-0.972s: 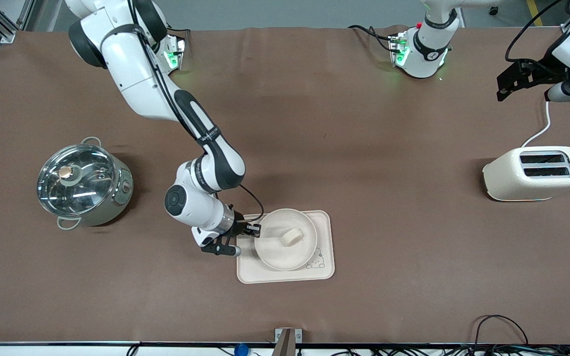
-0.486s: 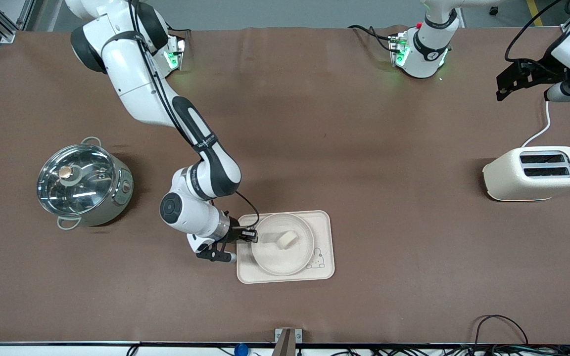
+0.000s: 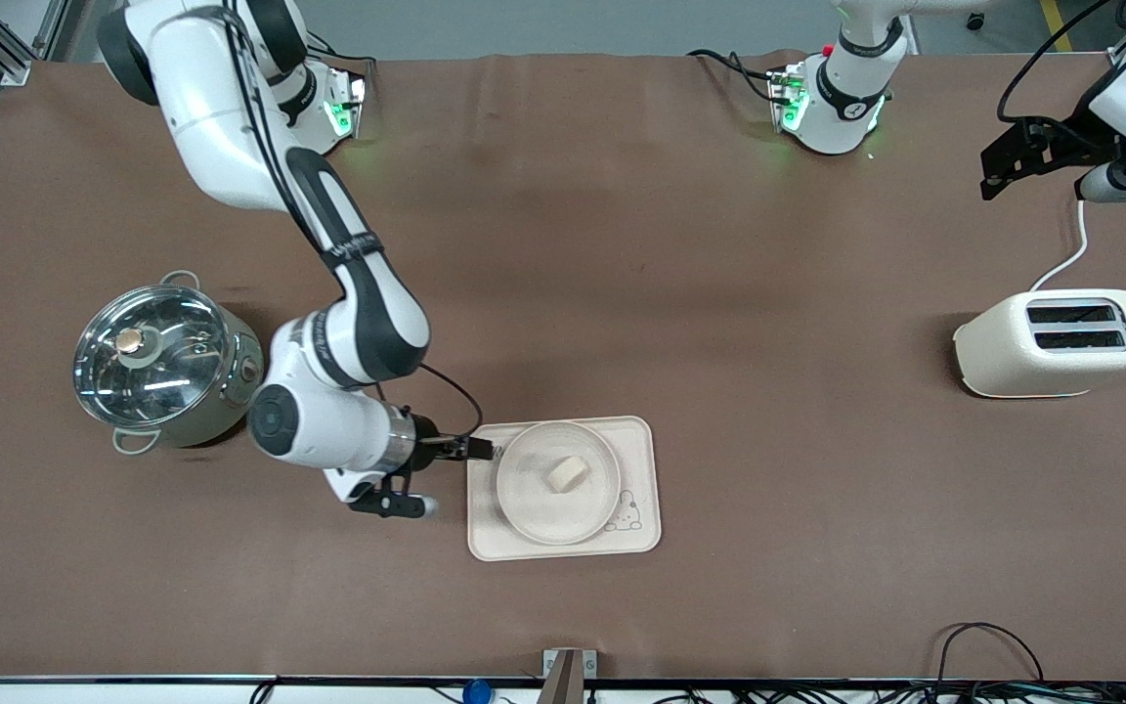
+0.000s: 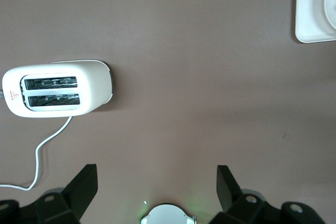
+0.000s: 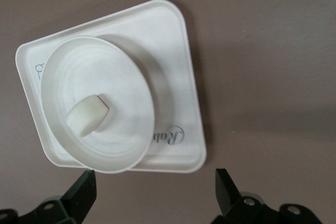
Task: Place bun in plate and plate on tray
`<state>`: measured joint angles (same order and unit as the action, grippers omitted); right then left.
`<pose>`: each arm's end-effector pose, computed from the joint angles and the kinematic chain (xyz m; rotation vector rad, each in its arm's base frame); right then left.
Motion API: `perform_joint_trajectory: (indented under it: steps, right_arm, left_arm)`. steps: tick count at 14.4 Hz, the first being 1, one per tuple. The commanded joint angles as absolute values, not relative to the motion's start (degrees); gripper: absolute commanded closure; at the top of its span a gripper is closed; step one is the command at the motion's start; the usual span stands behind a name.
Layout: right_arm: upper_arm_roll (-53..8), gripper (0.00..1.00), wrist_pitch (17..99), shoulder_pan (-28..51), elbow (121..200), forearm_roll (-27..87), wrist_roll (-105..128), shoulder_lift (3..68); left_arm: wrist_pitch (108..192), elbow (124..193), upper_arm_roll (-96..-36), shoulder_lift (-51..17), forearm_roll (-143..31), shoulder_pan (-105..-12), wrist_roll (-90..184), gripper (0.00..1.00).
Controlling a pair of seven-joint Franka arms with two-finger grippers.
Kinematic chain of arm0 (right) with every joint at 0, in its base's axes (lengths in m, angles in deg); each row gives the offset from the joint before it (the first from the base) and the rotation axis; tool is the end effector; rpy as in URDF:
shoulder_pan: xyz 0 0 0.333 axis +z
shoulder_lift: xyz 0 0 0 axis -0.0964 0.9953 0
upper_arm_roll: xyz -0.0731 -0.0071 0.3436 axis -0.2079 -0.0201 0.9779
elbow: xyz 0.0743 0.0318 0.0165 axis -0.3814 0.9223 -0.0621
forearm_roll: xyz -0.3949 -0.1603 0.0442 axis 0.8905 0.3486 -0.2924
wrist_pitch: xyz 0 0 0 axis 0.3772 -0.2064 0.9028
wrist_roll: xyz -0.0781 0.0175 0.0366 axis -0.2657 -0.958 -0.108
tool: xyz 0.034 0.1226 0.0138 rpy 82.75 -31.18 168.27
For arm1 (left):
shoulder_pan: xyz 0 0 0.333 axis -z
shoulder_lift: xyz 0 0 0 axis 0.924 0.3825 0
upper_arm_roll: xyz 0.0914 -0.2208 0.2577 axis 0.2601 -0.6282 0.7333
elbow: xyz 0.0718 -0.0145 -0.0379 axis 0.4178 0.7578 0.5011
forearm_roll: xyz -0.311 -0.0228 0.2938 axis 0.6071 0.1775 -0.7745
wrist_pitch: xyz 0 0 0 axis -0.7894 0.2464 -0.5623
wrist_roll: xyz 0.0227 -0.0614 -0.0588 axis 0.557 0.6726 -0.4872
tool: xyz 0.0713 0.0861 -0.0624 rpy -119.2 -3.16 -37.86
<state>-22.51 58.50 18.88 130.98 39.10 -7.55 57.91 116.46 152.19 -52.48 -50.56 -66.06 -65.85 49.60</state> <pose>0.7528 0.3213 0.2932 -2.7733 0.1346 0.1346 0.5260 -0.0622 0.6722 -3.1028 0.0691 0.0727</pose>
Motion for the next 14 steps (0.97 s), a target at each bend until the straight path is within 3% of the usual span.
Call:
perform_joint_trajectory:
  steps: [1,9,14]
  right_arm:
    - [-24.41,0.00,52.68,18.47,133.07,44.25,-7.78,52.07]
    - [-24.76,0.00,29.13,6.69,132.89,55.42,-0.87,32.30]
    - [-24.77,0.00,21.64,-0.42,132.54,64.03,6.45,23.32]
  left_arm:
    - [116.63,152.43,-52.66,-50.92,-65.30,-66.28,50.29,0.00]
    - [117.07,152.43,-52.66,-50.75,-65.21,-66.37,50.29,0.00]
    - [116.89,152.52,-52.58,-50.84,-65.21,-66.37,50.38,0.00]
